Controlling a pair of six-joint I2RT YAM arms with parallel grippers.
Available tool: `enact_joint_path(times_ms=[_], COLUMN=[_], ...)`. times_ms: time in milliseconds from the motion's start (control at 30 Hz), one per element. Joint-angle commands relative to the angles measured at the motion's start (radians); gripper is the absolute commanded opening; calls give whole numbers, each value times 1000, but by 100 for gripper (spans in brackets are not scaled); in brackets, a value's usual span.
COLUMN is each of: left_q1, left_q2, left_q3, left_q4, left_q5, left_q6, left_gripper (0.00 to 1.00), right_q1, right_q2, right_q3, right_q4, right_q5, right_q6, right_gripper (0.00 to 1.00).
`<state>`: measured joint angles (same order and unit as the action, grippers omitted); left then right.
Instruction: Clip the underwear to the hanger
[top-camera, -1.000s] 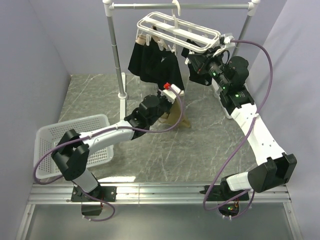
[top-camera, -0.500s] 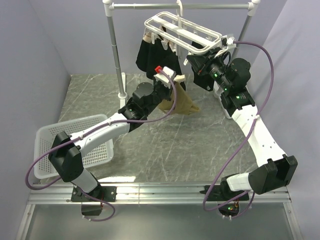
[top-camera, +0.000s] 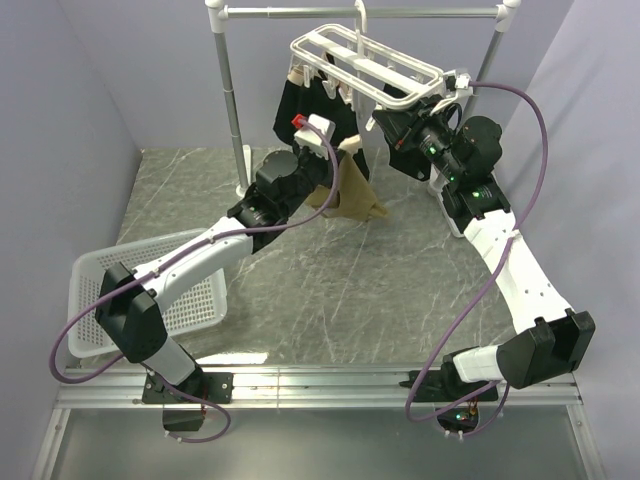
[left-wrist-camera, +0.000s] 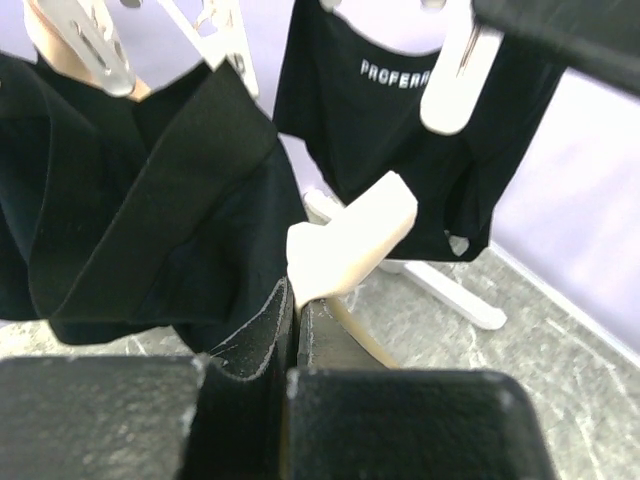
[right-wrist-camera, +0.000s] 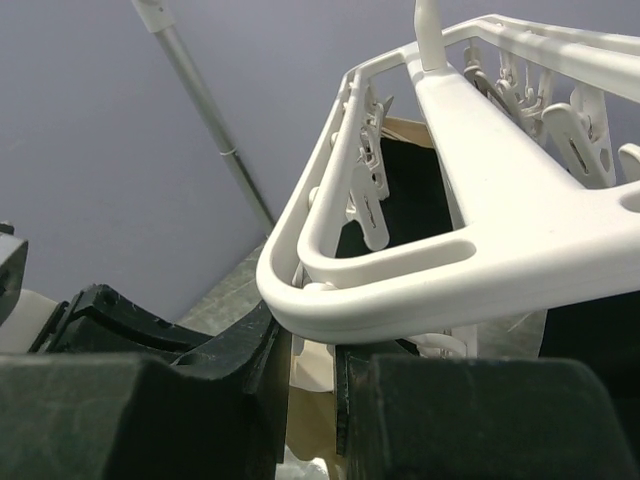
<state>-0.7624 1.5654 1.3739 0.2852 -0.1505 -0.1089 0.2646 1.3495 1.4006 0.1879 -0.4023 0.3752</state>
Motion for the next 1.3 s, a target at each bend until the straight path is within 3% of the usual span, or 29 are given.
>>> enact_joint_path(times_ms=[0,1267], left_q1=[6,61], left_q2=[-27,71], left_q3=[70,185], left_q4=[29,43], left_q5=[31,152], left_q6=[-40,-196], left_gripper=[0,0], right_q1=[-5,-28], right_q2=[-18,57], right_q3=[0,38], right_q4=[42,117], right_q5=[-30,-84], right_q6=[24,172], right_gripper=[0,0])
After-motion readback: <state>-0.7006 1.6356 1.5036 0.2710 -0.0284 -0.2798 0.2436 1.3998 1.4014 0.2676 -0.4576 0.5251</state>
